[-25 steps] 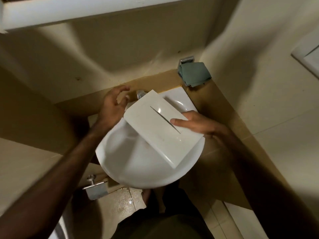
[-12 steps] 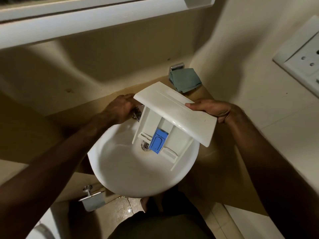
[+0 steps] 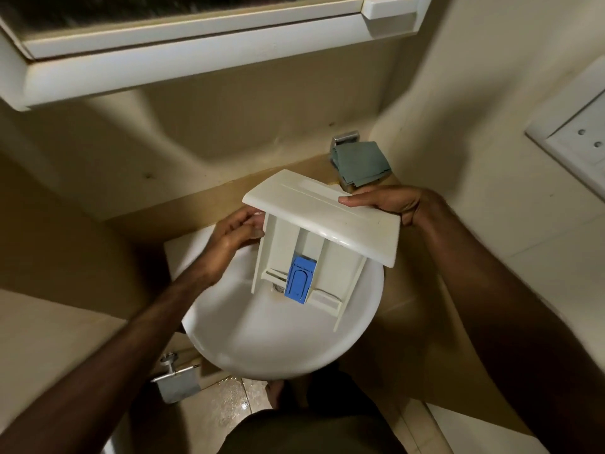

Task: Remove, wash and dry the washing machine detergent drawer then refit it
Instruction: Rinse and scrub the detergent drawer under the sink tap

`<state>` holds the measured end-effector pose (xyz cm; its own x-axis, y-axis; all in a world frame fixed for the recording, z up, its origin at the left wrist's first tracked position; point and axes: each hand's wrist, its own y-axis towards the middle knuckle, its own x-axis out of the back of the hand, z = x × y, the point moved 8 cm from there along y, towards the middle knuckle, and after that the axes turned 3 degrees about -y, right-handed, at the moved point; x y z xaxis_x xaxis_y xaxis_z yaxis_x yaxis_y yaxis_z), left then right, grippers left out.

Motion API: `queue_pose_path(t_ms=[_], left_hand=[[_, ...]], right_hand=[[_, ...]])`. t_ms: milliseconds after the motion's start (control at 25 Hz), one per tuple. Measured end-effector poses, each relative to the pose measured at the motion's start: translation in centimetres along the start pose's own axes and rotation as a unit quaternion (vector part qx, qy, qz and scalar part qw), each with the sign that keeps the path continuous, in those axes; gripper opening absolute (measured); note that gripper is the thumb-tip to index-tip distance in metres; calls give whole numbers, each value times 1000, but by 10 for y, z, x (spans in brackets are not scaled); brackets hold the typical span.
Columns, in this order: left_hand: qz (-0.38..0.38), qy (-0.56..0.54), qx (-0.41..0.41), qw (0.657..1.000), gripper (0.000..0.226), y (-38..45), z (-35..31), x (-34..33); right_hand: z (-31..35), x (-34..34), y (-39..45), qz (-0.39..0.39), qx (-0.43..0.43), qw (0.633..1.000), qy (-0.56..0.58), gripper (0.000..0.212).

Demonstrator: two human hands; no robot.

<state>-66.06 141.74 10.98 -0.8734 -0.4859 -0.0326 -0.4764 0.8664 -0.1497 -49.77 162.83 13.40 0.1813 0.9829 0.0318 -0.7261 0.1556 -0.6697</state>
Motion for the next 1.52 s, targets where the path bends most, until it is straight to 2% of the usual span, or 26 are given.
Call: queue_pose_path(t_ms=[80, 160, 320, 400, 480, 600, 680, 760, 840, 920, 960, 1040, 1080, 1200, 1280, 1400, 1520], left_hand=[[52, -1, 33, 998, 38, -12, 7, -10], [56, -4, 64, 996, 43, -17, 14, -11], [9, -68, 82, 994, 65, -31, 28, -2], [-27, -81, 86, 993, 78, -39, 28, -1], [-64, -84, 100, 989, 74, -45, 33, 1], [-108, -84, 123, 983, 52, -53, 34, 3], [-142, -79, 141, 977, 54, -57, 39, 5], [-174, -77, 156, 969, 53, -58, 39, 6], [-200, -77, 178, 960, 56, -59, 44, 7], [-219, -85, 203, 950, 64, -60, 49, 4], [-231, -92, 213, 945, 66, -61, 50, 3], [-253, -99, 231, 934, 67, -63, 51, -3], [-265, -101, 233, 930, 65, -64, 51, -5], [-275, -113, 213, 930, 54, -62, 49, -13], [-275, -109, 189, 936, 59, -60, 45, -16], [-273, -107, 149, 944, 65, -54, 35, -17], [-266, -115, 125, 949, 65, -49, 25, -13]], right_hand=[[13, -12, 7, 11, 0, 1000, -20, 24], [28, -24, 13, 31, 7, 998, -48, 28], [47, -46, 19, 58, 11, 997, -51, 31], [47, -53, 21, 75, 6, 997, 8, 36], [42, -57, 24, 100, 10, 992, 78, 48], [17, -42, 37, 25, 16, 987, 159, 68], [-14, -25, 47, -66, 8, 972, 225, 69], [-44, -19, 49, -117, -11, 959, 259, 64], [-65, -26, 40, -148, -42, 960, 232, 56], [-77, -37, 33, -151, -37, 967, 202, 50], [-78, -44, 28, -147, -26, 971, 186, 53], [-80, -60, 23, -116, -8, 981, 157, 77], [-75, -69, 20, -92, 9, 987, 133, 80], [-57, -79, 13, -89, 86, 991, 58, 52], [-44, -76, 10, -121, 140, 983, 14, 40], [-31, -68, 10, -147, 196, 969, -43, 43], [-15, -62, 6, -153, 231, 958, -76, 34]])
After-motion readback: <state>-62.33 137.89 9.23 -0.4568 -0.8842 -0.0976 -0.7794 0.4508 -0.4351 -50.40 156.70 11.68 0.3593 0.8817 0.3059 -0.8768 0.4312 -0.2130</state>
